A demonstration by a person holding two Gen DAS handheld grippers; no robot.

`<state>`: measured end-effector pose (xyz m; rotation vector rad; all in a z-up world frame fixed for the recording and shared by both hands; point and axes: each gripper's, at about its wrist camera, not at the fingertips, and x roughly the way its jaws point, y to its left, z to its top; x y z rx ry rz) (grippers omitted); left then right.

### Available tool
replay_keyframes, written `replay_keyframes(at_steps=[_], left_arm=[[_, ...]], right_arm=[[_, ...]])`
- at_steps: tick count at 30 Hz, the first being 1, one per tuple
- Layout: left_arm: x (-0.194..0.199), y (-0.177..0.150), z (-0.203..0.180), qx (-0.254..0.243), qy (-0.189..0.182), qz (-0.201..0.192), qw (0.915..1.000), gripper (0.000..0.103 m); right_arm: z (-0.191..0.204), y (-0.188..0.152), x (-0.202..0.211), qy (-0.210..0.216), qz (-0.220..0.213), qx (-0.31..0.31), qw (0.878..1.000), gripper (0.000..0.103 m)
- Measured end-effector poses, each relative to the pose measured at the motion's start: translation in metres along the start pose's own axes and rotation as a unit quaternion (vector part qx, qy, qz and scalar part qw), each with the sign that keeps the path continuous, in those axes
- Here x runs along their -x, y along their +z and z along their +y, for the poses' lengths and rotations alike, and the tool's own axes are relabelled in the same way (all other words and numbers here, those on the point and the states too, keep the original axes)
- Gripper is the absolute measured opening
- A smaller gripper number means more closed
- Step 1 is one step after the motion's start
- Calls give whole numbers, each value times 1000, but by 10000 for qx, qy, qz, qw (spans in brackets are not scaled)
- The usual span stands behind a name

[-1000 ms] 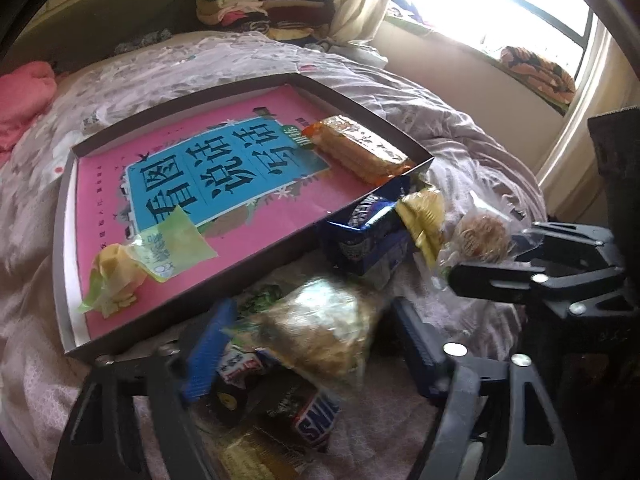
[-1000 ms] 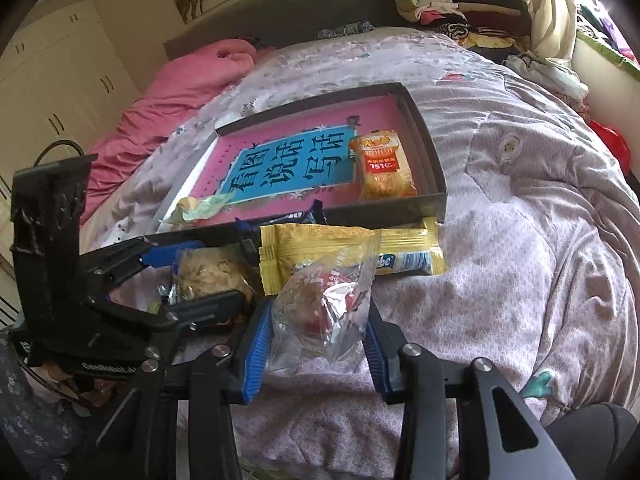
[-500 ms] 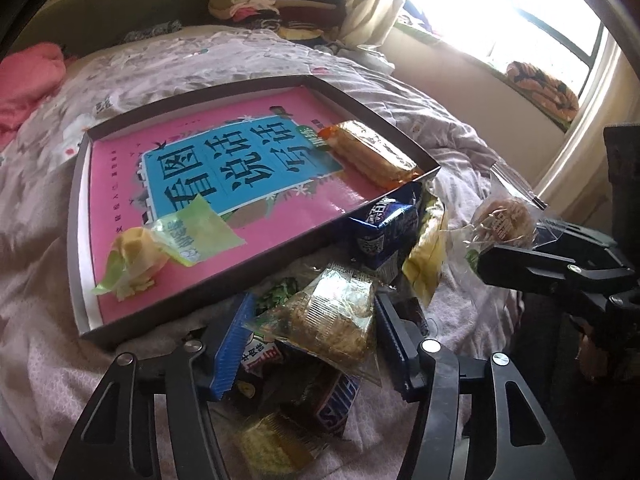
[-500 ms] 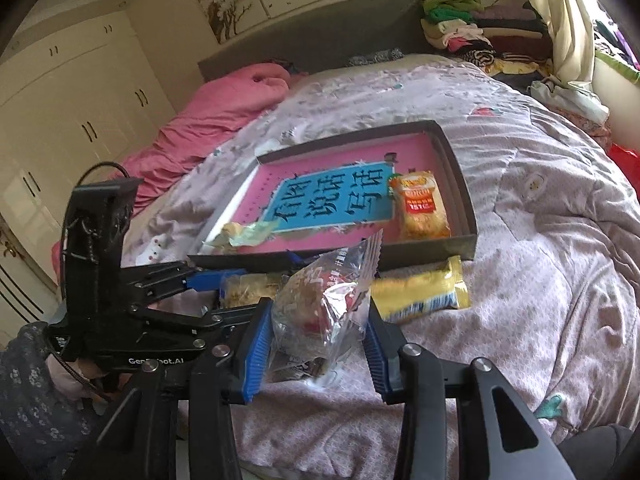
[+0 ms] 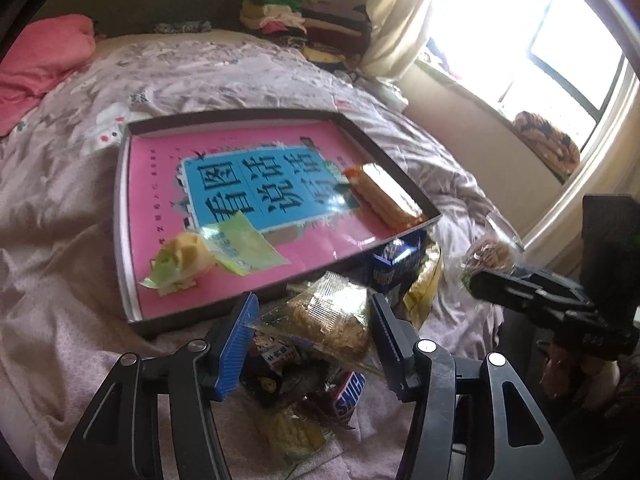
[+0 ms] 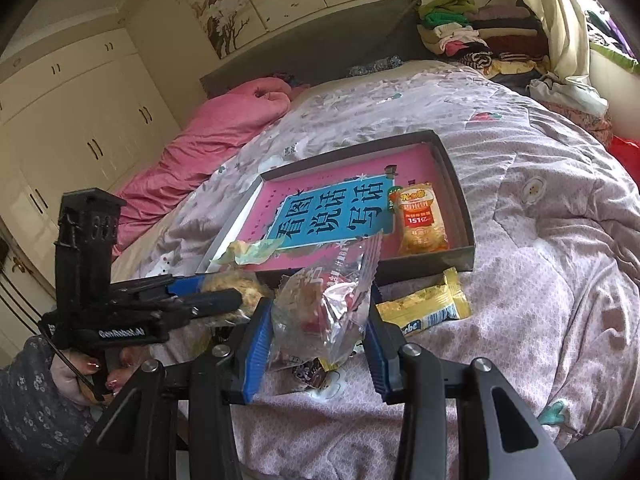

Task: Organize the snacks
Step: 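Grasp the clear cracker bag with the left tool while the right tool lifts the candy bag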

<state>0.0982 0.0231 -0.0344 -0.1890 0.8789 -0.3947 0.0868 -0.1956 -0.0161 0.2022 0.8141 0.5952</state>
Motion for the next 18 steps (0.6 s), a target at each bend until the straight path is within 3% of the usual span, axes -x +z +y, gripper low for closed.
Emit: replay_keyframes(at_steps=[18], left_arm=[[40,14,27,662,140,-894,9937,56]], right_arm=[[-1,7,1,-39,-149,-30,9999,43]])
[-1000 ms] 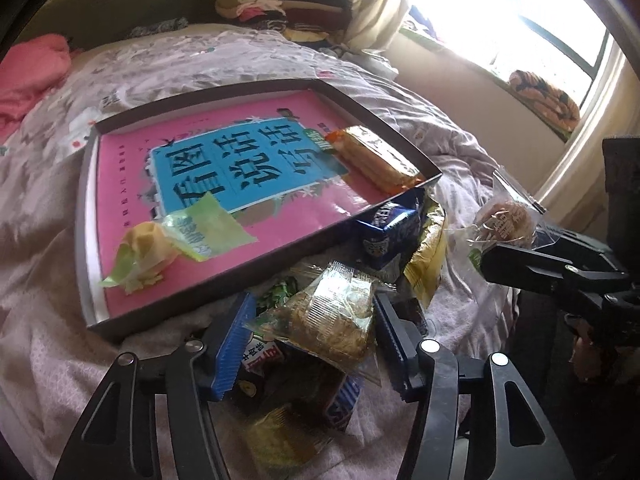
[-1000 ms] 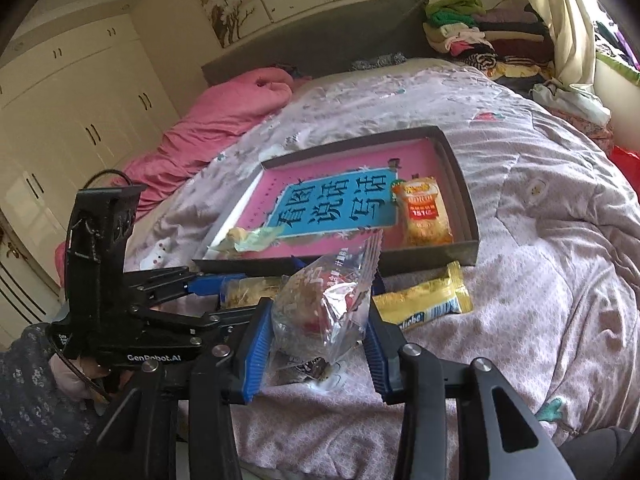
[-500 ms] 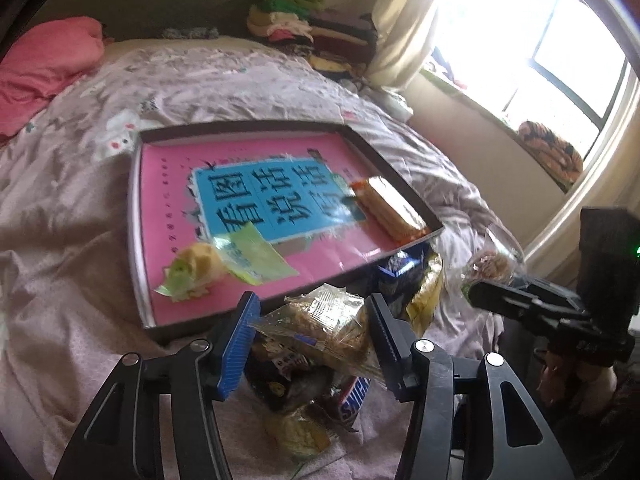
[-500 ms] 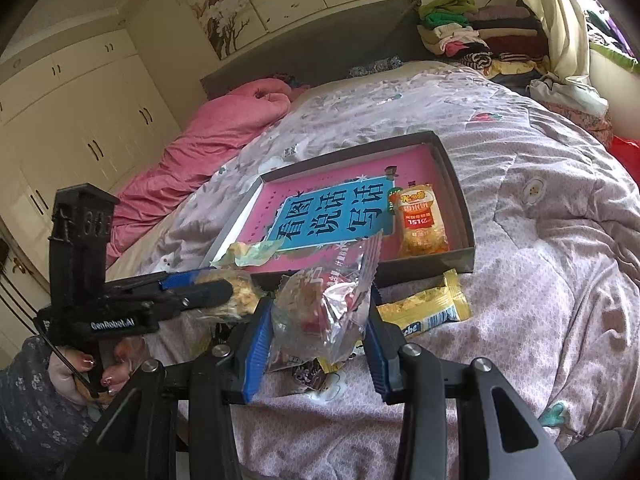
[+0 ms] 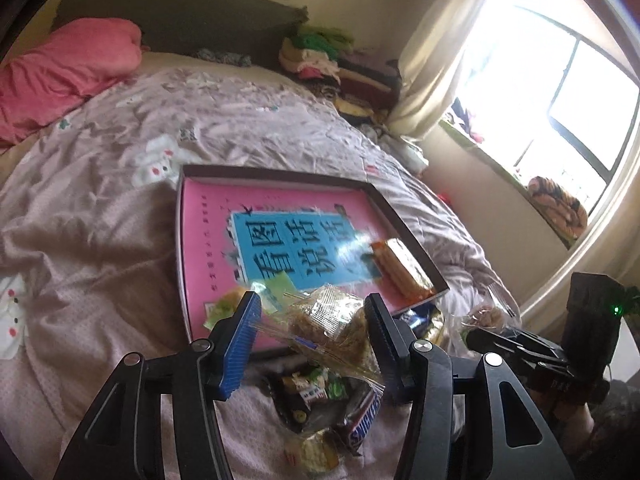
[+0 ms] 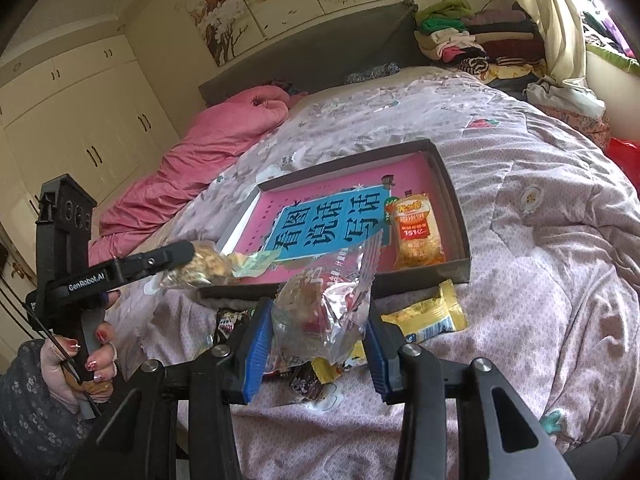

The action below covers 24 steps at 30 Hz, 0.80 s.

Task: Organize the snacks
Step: 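Grasp the clear cracker bag with the left tool while the right tool lifts the candy bag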

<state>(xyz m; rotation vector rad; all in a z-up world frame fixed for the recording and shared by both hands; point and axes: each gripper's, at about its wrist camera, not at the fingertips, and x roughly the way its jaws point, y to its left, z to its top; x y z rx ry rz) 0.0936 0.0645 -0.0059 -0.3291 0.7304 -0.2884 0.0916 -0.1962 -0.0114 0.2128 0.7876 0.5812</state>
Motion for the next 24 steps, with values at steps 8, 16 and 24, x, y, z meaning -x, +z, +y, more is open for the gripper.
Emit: replay_keyframes(at_steps=[8,16,24], left_arm=[[-4,1,6,78,120,-65,9999,56],[-11,3,6,45,275,-131,9995,56],[-29,4,12,92,370,-57,9993,56]], right_arm=[[0,7,0,-47,-129,10,9999,43],[-1,18,-2,-22,-325,8,9995,43],[-13,35,-13,-112,-486,-87,9987,43]])
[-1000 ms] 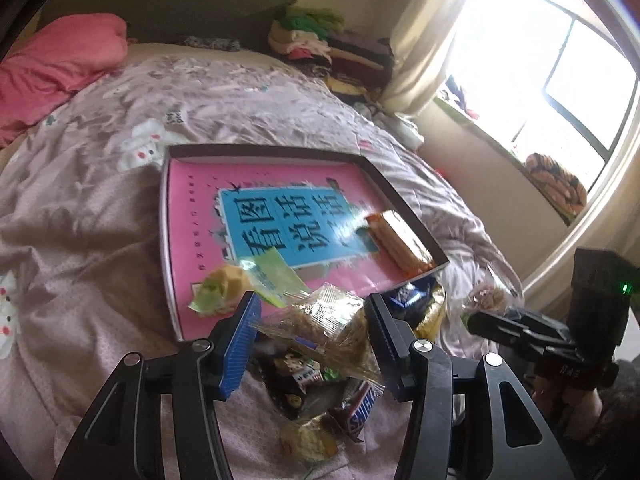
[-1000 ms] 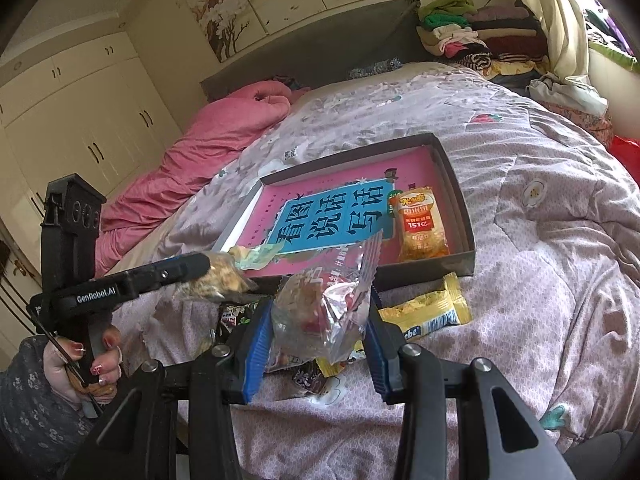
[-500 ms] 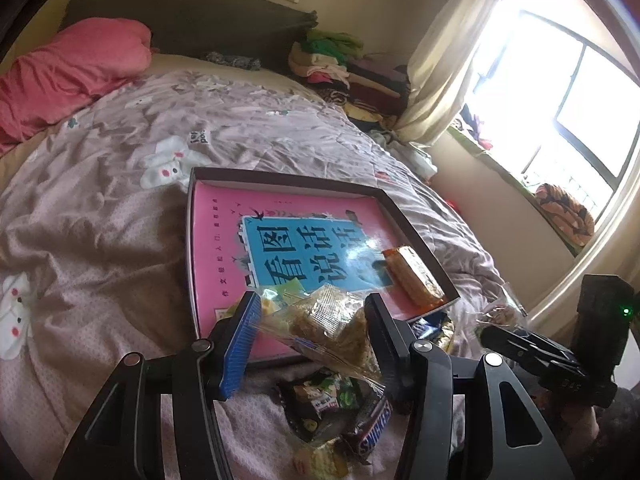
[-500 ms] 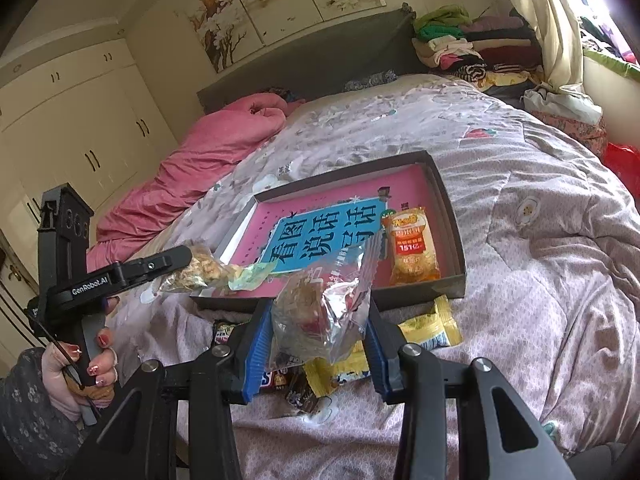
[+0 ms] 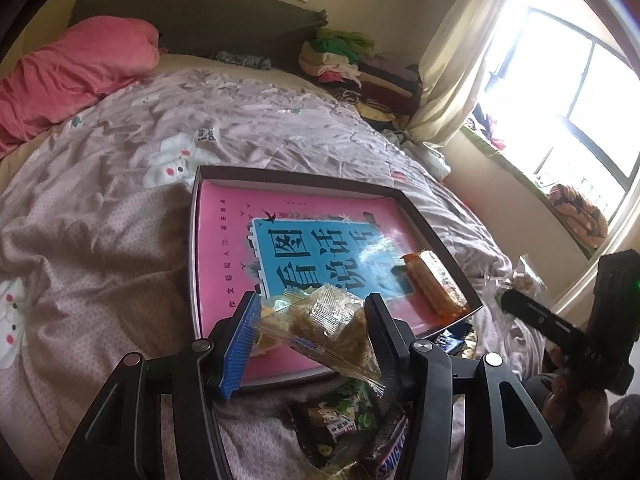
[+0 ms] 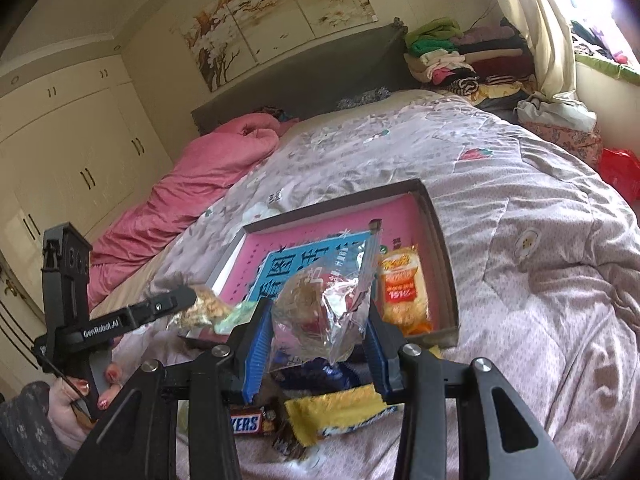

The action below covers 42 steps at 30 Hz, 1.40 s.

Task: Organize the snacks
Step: 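Grasp the clear cracker bag with the left tool while the right tool lifts the candy bag, then carry both clear bags over the pink tray with both tools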

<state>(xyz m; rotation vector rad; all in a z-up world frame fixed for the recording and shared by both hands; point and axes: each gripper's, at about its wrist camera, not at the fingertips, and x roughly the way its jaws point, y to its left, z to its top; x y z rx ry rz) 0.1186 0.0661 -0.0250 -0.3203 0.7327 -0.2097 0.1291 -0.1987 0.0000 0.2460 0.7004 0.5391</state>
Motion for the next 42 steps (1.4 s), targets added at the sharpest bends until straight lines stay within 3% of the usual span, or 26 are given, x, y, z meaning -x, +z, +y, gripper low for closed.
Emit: replay_keyframes(at_steps=[15,42], left_arm=[[-23,-9,0,-66,40,200,9998,56],[-34,-8,-6,-150,-16,145,9998,56]], right_arm=[[-17,6,-21,-198,78,-15,9998,43],[-24,6,-51,-407,278,51,9988,43]])
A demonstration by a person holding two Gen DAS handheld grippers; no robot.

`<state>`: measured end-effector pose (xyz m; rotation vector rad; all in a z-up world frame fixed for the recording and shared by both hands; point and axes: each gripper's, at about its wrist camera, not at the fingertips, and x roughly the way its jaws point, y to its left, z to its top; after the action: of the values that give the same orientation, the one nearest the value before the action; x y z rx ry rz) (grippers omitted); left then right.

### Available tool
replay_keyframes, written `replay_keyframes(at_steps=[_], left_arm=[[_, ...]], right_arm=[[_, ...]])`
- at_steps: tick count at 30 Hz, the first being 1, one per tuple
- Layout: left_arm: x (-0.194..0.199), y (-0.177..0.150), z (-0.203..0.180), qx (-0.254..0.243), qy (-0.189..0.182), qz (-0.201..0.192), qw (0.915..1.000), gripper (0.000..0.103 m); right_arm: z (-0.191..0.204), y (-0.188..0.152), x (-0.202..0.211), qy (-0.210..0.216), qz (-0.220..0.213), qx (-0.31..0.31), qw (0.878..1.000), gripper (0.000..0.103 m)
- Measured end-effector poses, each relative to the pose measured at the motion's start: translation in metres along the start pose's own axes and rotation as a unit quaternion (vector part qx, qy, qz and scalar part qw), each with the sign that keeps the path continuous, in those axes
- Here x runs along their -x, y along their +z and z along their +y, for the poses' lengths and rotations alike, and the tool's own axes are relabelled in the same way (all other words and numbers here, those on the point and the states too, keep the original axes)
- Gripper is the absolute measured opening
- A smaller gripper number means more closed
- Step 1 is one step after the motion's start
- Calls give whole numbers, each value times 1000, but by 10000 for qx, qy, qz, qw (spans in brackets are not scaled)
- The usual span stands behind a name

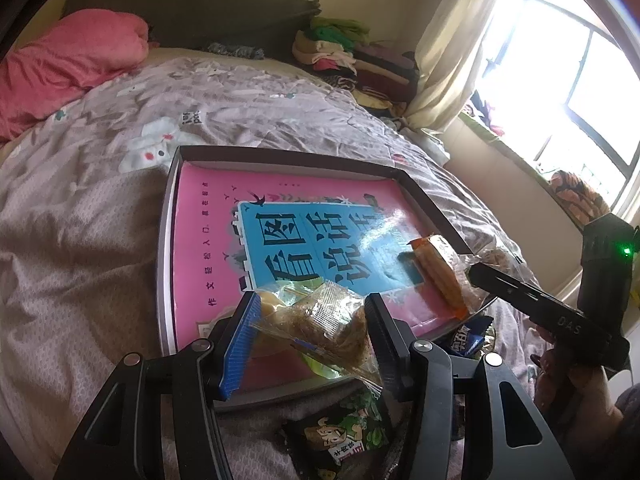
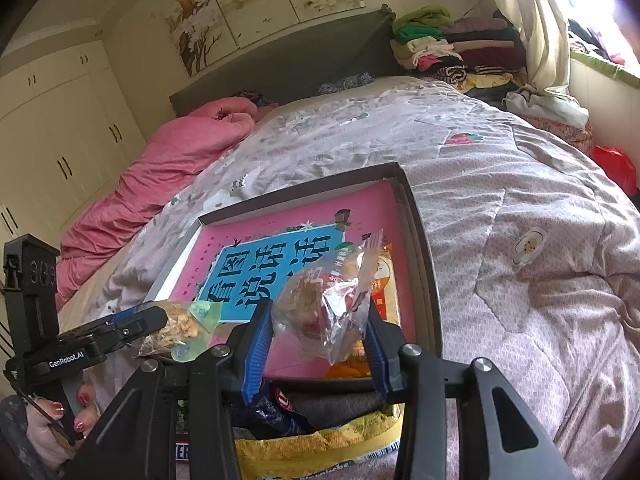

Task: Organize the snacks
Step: 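Carry both clear bags over the pink tray with both tools, then lower and open the right tool while the left tool releases the cracker bag into the tray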

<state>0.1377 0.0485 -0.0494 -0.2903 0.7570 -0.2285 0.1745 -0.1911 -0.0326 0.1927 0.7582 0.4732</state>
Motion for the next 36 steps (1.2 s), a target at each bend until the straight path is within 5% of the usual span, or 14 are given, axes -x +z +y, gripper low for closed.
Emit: replay_keyframes(at_steps=[20,36], left_arm=[[-10,5,-11,-225,-34,53,9997,56],[-10,2,-19,-524,170,107,9984,56]], right_arm=[[15,0,-22,82,267,277,9992,43],[17,-3,-29,-385,469,574,9965,44]])
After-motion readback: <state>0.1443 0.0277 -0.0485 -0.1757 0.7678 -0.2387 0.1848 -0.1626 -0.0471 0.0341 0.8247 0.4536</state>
